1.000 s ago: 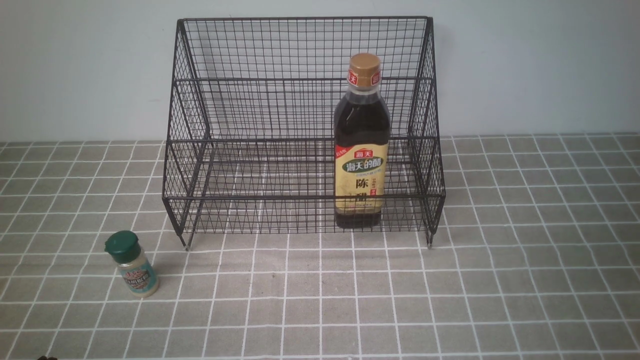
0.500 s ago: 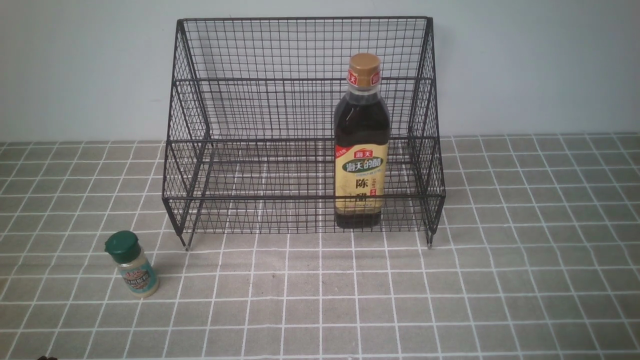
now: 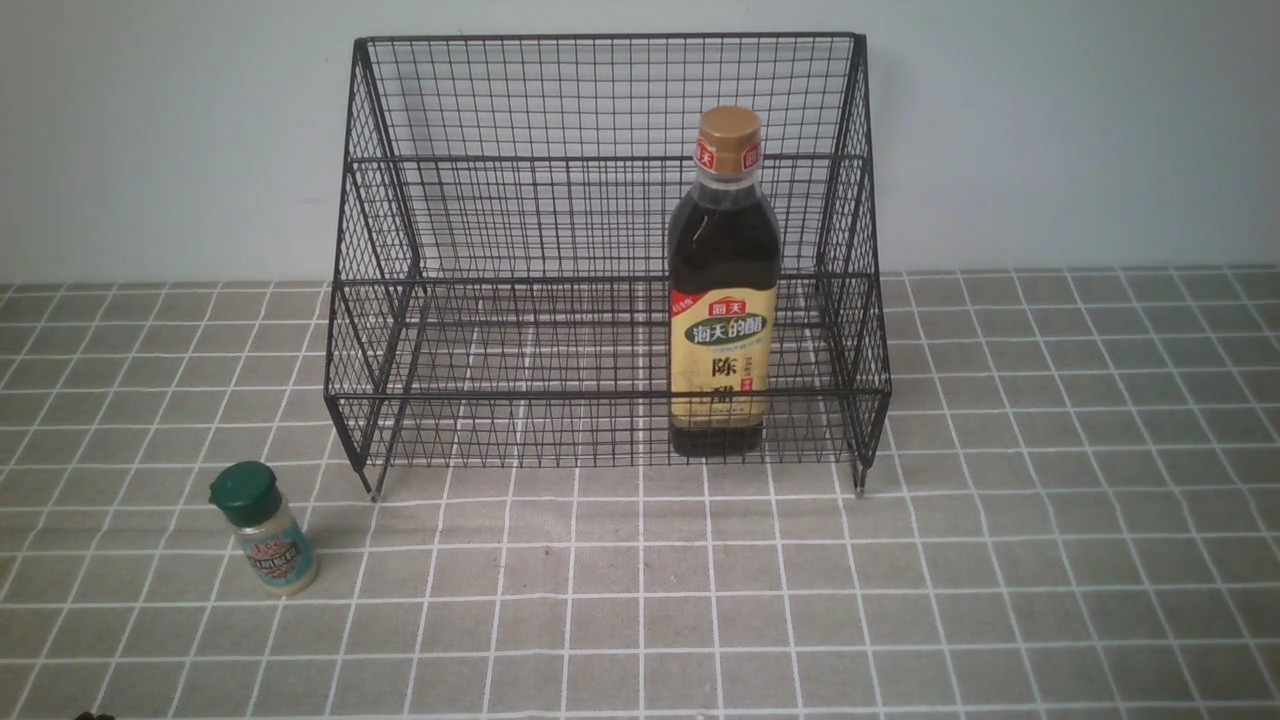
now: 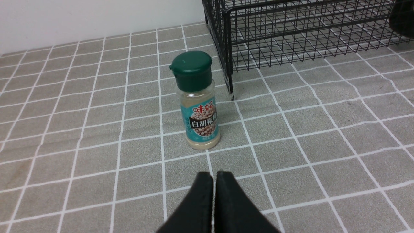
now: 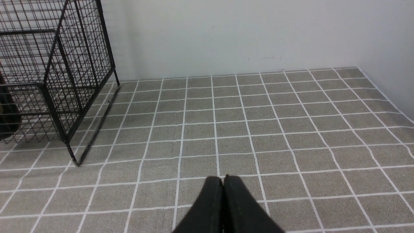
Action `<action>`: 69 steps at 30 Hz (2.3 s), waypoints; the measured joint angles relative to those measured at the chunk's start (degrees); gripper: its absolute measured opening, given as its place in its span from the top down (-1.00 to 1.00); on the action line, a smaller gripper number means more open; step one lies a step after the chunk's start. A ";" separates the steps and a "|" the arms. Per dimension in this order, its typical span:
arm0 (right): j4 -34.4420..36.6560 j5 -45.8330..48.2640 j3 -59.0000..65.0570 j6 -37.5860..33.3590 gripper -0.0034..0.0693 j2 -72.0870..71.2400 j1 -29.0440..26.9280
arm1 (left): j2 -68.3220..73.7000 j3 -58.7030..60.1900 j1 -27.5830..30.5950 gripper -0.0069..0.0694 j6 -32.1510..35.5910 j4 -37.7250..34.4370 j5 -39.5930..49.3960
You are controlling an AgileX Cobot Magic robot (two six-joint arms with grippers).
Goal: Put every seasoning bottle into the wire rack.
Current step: Use the left arm to grab the condiment bottle closest to it
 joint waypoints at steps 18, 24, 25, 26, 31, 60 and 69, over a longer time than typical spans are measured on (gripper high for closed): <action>0.00 0.06 0.00 0.00 0.94 0.00 0.00 | 0.00 0.00 0.00 0.84 0.00 0.00 0.00; 0.00 0.06 0.00 0.00 0.94 0.00 0.00 | 0.00 0.12 0.00 0.84 0.46 0.39 -2.54; 0.00 0.06 0.00 0.00 0.94 0.00 0.00 | 0.00 0.12 0.00 0.84 0.27 -0.14 -4.54; 0.00 0.06 0.00 0.00 0.94 0.00 0.00 | 0.00 0.12 0.00 0.84 -0.14 -0.66 -6.03; 0.00 0.07 0.00 0.00 0.94 0.00 0.00 | 0.00 0.18 0.00 0.84 -1.92 -4.44 -19.82; 0.00 0.12 0.00 0.00 0.94 0.00 0.00 | 57.03 -43.07 0.00 0.84 -1.55 -9.63 32.66; 0.00 0.12 -0.05 0.00 0.94 0.00 0.00 | 77.43 -64.30 0.60 0.84 -2.18 -0.84 45.26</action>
